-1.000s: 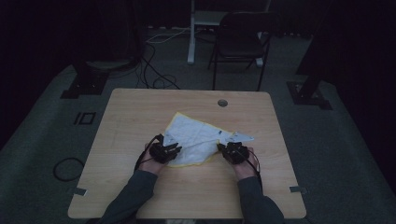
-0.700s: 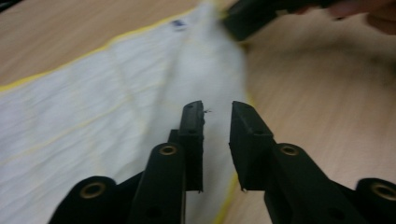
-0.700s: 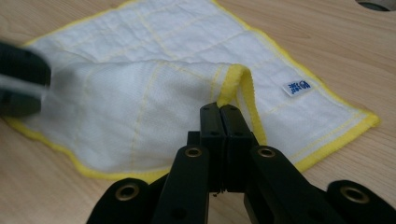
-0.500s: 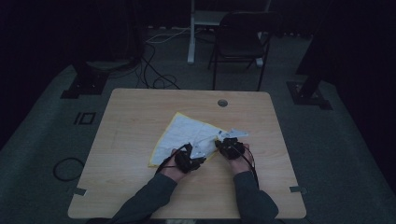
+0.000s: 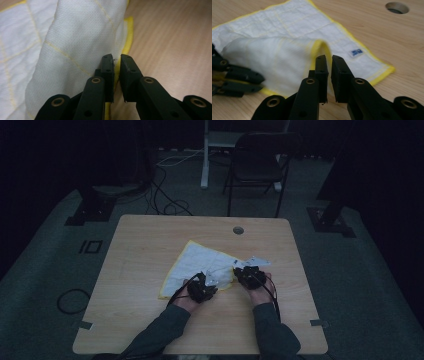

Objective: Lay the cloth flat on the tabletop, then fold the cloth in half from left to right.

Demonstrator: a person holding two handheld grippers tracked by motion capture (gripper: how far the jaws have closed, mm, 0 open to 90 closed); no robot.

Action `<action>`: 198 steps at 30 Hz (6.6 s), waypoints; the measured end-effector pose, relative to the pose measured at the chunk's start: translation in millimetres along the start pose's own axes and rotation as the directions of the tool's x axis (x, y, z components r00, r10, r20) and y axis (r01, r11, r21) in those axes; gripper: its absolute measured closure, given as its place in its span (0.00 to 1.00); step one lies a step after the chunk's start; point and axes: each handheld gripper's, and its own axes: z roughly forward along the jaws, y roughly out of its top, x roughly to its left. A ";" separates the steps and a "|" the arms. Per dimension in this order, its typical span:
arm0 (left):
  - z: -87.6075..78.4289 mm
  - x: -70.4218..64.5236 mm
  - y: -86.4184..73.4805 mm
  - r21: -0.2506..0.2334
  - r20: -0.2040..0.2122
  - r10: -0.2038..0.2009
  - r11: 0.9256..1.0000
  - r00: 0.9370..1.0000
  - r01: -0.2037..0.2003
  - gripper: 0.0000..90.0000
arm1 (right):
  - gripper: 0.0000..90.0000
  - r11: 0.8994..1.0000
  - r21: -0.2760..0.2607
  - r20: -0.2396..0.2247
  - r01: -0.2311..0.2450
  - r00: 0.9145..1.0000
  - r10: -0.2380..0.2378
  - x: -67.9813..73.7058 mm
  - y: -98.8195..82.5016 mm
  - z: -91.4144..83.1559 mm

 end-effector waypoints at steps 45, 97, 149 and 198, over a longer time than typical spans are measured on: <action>-42.0 -40.3 -7.4 -0.090 0.135 0.019 0.996 0.991 -0.006 0.79 | 0.81 0.990 0.115 -0.052 0.082 0.996 -0.077 16.8 -38.6 3.8; -62.7 80.1 -78.9 -0.161 -0.159 -0.431 0.899 0.888 0.407 0.63 | 0.63 0.993 0.104 -0.020 0.047 0.999 -0.045 1.1 -39.5 4.0; -46.9 78.1 -77.7 -0.140 -0.167 -0.447 0.893 0.879 0.428 0.94 | 0.61 0.997 0.074 0.004 0.010 1.000 -0.010 -7.0 -41.4 -12.3; -101.0 83.6 -72.8 -0.271 -0.047 -0.476 0.852 0.878 0.448 0.96 | 0.61 0.997 0.077 0.000 0.012 1.000 -0.012 -6.2 -41.3 -11.3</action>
